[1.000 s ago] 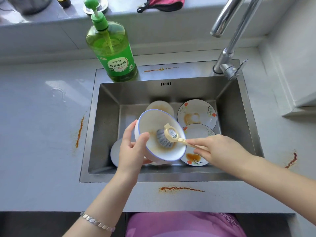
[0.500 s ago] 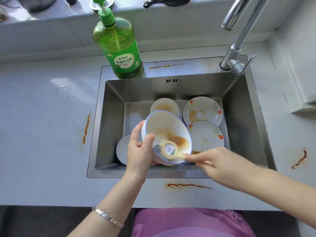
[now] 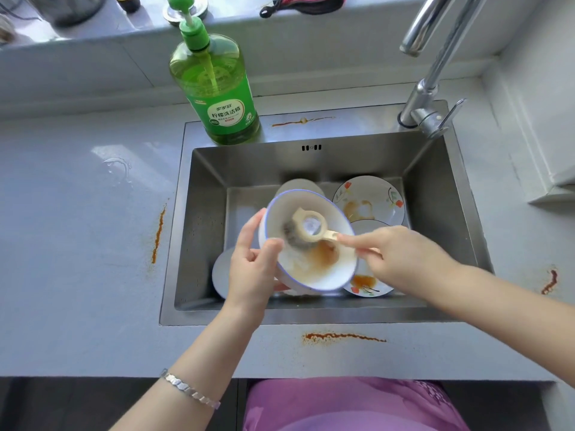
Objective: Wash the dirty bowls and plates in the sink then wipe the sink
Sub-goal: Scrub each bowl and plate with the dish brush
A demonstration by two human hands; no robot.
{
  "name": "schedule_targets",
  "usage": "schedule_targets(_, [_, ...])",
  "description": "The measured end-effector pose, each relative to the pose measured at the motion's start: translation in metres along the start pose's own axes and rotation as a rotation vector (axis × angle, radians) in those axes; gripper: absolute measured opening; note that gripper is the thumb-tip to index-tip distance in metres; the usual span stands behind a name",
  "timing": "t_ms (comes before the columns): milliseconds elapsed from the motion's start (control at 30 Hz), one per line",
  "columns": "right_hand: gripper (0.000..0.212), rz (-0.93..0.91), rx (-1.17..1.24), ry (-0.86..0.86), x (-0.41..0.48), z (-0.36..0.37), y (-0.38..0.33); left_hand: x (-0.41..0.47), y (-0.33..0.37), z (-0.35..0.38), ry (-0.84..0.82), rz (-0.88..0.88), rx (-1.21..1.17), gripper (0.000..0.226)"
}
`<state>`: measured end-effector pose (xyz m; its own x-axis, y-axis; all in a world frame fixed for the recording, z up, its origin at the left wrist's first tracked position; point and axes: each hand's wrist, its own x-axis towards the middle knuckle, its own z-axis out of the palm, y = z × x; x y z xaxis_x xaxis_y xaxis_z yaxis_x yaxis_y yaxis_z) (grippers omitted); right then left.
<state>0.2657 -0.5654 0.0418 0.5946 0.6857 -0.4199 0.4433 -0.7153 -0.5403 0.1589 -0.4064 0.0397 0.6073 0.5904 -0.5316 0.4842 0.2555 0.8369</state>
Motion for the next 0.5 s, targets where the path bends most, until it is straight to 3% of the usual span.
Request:
schedule_targets(67, [0.050, 0.002, -0.001, -0.081, -0.008, 0.005, 0.004, 0.006, 0.003, -0.006, 0.037, 0.004, -0.014, 0.045])
schedule_targets(133, [0.045, -0.065, 0.204, -0.161, -0.021, 0.013, -0.013, 0.008, 0.003, -0.006, 0.027, 0.011, -0.002, 0.045])
schedule_targets(200, [0.042, -0.081, 0.255, -0.118, -0.015, 0.011, -0.020, 0.004, 0.001, -0.003, -0.002, 0.014, 0.030, 0.045])
schedule_targets(333, [0.041, 0.039, 0.060, -0.072, -0.002, 0.001, -0.003, 0.005, 0.003, -0.008, 0.004, 0.017, 0.025, 0.044])
schedule_targets(433, [0.038, 0.002, 0.277, -0.228, -0.019, 0.012, -0.018, 0.012, 0.002, -0.013, 0.016, 0.038, 0.063, 0.048])
schedule_targets(500, [0.036, 0.016, 0.320, -0.192, -0.014, 0.011, -0.017, 0.011, -0.002, -0.012, -0.007, 0.039, 0.075, 0.049])
